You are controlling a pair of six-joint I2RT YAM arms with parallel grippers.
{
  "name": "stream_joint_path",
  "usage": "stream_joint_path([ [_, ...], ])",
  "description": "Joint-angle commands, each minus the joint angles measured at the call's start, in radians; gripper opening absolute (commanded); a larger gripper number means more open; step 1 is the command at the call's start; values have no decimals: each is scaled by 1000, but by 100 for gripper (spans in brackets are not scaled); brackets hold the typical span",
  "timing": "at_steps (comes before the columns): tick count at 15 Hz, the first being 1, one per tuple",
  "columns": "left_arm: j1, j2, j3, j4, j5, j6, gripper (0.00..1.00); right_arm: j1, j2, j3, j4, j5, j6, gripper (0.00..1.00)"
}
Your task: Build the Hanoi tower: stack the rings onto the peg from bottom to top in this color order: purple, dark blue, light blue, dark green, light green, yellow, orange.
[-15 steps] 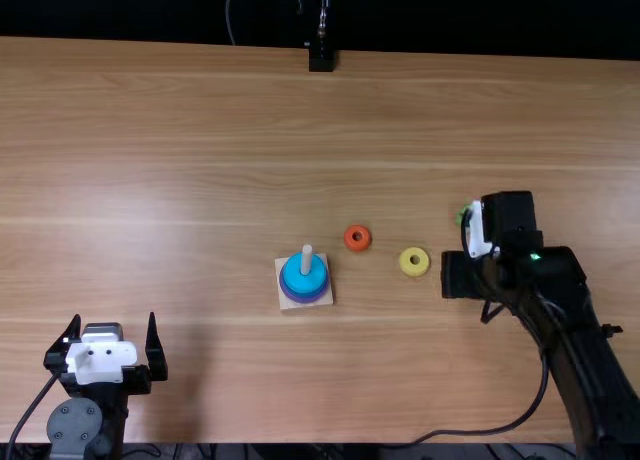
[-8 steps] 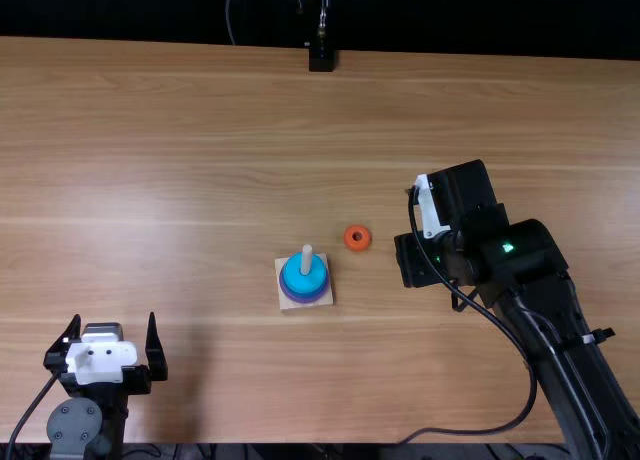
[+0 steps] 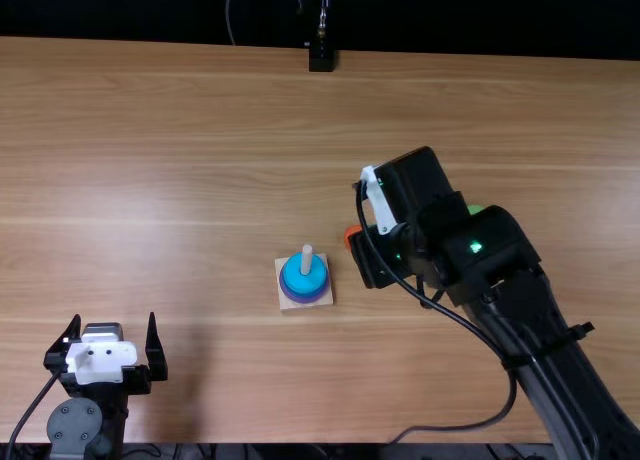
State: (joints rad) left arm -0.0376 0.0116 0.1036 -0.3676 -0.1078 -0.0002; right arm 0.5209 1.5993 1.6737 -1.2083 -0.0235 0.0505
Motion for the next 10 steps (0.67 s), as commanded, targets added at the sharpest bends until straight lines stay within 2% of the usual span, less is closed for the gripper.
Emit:
stream_joint_path([
  [1, 8, -12, -104, -80, -1, 4, 100, 30, 24, 52, 2, -8, 1, 0],
  [10, 8, -12, -104, -80, -1, 4, 100, 151, 163, 198, 2, -10, 7, 0],
])
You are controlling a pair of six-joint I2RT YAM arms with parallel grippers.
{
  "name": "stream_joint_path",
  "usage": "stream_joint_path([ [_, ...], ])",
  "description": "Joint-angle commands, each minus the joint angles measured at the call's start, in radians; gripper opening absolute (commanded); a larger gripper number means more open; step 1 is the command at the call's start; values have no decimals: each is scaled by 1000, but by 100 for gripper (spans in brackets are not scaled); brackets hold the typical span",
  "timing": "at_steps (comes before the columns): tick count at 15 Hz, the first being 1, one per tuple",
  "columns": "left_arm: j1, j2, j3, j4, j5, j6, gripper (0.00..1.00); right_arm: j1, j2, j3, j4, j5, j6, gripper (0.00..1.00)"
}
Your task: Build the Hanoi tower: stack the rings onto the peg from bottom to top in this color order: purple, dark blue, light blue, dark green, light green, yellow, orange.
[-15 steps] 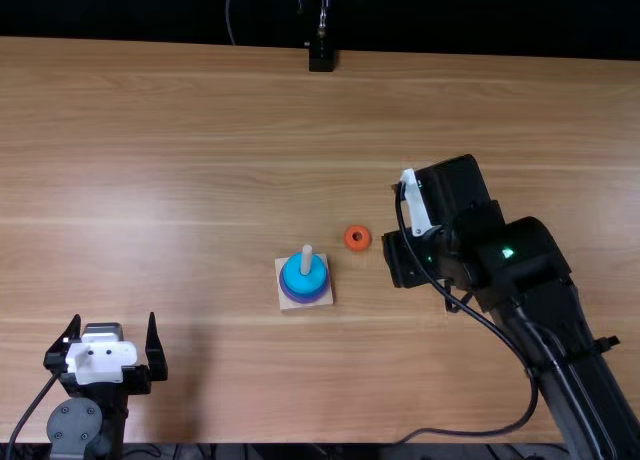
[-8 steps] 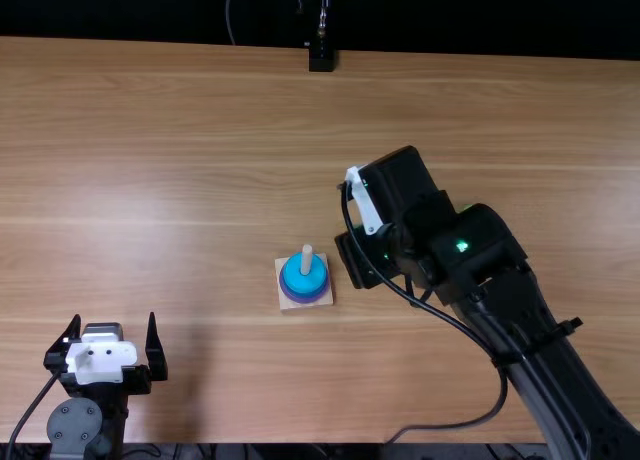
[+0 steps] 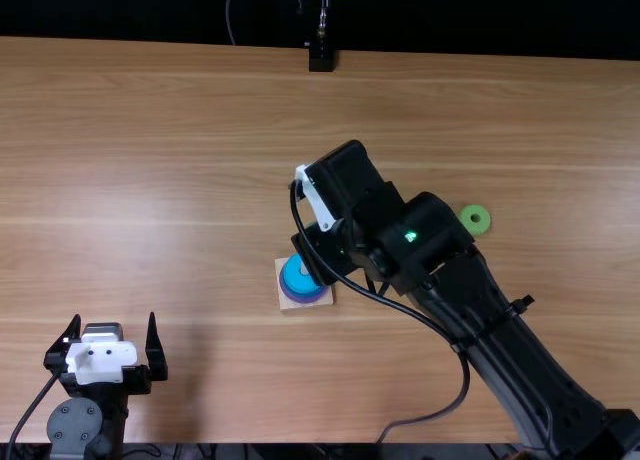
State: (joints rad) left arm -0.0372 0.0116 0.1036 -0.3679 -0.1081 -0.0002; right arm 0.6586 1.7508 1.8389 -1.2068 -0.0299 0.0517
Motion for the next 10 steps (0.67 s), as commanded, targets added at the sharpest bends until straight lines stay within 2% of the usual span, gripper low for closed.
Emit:
stream_joint_path([
  [1, 8, -12, -104, -79, 0, 4, 100, 19, 21, 37, 2, -3, 5, 0],
  [10, 8, -12, -104, -79, 0, 4, 100, 33, 84, 40, 13, -1, 7, 0],
])
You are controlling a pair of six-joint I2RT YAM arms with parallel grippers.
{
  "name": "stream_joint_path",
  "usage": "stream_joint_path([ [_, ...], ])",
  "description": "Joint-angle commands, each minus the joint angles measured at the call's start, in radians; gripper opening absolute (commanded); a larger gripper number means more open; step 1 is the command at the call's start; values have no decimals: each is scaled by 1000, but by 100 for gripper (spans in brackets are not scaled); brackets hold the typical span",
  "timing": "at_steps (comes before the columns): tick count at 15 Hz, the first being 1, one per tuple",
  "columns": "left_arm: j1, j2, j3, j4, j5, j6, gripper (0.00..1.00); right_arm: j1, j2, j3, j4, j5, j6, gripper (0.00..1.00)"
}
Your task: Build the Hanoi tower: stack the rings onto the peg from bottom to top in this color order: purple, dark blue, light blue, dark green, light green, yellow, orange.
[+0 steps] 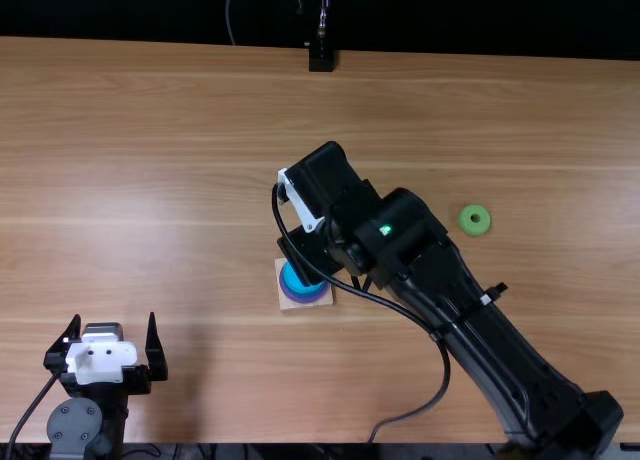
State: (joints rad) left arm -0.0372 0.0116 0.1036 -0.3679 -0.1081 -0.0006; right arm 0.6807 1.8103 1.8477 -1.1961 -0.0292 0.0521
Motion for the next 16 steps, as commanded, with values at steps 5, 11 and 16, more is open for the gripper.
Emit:
stream_joint_path([
  [5, 8, -12, -104, -79, 0, 4, 100, 11, 26, 31, 4, -2, 5, 0],
  [11, 8, -12, -104, -79, 0, 4, 100, 13, 53, 22, 4, 7, 9, 55],
  [16, 8, -12, -104, -79, 0, 4, 100, 14, 52, 19, 8, 9, 9, 100],
])
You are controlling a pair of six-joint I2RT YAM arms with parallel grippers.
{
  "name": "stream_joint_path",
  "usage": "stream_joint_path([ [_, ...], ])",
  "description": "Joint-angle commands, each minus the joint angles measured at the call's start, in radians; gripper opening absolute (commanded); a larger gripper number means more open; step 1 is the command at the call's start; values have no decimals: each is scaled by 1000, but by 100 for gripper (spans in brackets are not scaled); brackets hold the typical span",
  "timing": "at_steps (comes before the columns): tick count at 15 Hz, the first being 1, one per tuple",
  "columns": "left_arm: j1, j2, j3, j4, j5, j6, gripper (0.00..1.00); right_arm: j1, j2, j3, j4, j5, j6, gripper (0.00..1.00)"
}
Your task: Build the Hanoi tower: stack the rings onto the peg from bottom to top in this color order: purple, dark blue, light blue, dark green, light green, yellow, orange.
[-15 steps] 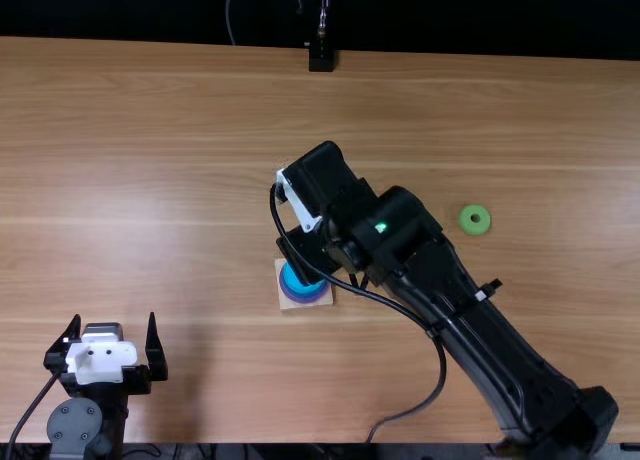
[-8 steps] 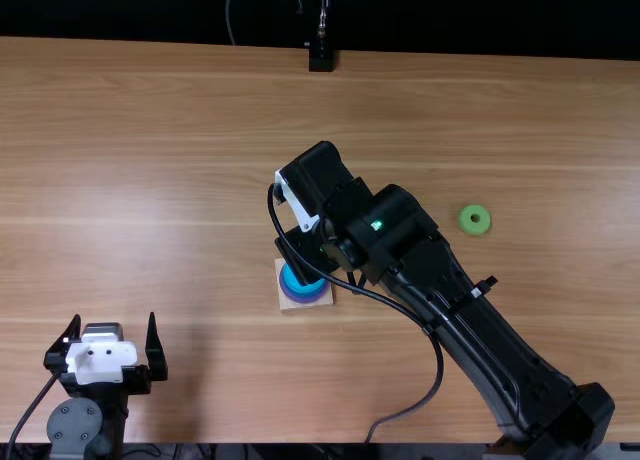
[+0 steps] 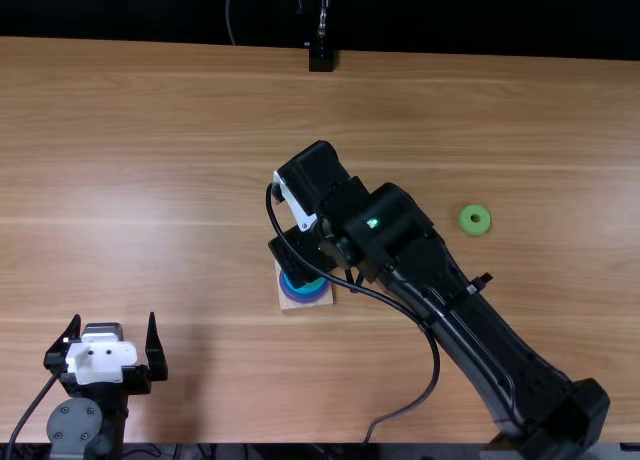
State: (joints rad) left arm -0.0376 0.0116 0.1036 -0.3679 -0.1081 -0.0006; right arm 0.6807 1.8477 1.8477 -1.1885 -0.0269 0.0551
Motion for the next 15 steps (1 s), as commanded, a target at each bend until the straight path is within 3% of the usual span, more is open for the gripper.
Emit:
stream_joint_path([
  [1, 8, -12, -104, -79, 0, 4, 100, 14, 15, 25, 2, 7, 6, 100],
  [10, 8, -12, -104, -79, 0, 4, 100, -4, 7, 21, 238, 12, -2, 100],
  [15, 8, -12, -104, -79, 0, 4, 100, -213, -19, -42, 284, 10, -11, 100],
])
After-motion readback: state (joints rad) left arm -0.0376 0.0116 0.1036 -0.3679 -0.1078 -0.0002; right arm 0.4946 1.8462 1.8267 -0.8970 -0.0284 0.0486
